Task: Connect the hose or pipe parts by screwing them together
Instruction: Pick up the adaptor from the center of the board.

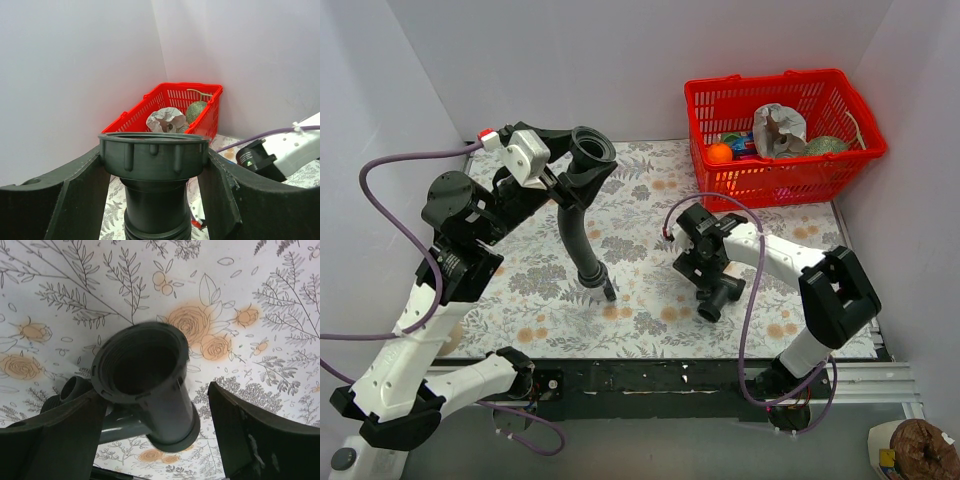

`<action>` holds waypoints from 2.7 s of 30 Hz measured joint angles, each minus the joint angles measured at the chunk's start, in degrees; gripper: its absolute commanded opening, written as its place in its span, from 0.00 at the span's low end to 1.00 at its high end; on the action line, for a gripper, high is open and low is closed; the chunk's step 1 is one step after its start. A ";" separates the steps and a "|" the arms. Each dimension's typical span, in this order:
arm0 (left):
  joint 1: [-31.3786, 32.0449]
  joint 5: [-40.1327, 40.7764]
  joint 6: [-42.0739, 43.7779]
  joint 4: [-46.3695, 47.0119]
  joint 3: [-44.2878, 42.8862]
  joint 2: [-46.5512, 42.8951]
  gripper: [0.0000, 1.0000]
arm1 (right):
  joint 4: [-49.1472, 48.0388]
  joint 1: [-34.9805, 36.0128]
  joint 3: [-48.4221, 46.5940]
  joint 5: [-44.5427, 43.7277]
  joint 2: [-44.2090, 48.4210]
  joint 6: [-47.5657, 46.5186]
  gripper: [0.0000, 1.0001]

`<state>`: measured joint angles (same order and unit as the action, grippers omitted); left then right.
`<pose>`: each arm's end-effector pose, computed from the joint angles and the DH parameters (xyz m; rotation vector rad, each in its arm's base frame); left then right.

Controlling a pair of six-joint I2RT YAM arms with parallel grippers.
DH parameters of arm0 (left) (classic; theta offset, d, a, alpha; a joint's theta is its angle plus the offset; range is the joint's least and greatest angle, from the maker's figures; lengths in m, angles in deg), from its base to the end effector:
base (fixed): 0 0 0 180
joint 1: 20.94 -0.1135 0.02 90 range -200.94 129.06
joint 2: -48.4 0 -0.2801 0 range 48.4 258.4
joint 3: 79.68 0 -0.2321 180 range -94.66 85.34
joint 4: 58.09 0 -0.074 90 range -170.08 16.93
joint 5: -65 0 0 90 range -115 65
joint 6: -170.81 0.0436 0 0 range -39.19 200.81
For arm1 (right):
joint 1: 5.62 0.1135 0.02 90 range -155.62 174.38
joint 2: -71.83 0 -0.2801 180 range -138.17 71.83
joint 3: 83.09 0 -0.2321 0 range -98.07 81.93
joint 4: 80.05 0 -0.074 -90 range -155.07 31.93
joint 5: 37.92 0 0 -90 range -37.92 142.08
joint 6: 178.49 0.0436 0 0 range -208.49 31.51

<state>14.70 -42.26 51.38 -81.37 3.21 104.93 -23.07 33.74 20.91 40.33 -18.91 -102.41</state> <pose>0.1162 -0.0992 0.5325 0.3500 1.3285 -1.1555 0.2257 0.1737 0.2237 -1.2057 2.5062 -0.1806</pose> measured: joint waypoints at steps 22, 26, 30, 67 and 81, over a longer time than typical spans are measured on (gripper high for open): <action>0.00 -0.28 0.04 -1.42 -0.15 -0.26 0.17 | 3.15 -5.57 -5.77 -2.67 -6.29 14.60 0.95; 0.00 -0.42 0.04 -1.64 -0.17 -0.50 0.17 | 3.26 -5.81 -8.83 -5.84 -2.58 18.86 0.96; 0.00 -0.50 0.04 -1.64 -0.15 -0.94 0.17 | 5.33 -5.99 -9.99 -7.74 0.61 23.58 0.97; 0.00 -1.40 0.07 -2.73 -0.57 -2.64 0.20 | -0.37 -8.76 11.89 4.50 6.38 33.33 0.01; 0.00 -4.98 -2.69 -1.27 4.72 -5.62 0.37 | 1.40 -9.35 -23.21 9.49 5.22 31.36 0.01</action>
<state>14.70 -47.24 48.69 -82.64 7.93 99.31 -21.67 24.38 -2.30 49.82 -13.69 -71.04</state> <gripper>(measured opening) 0.610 0.771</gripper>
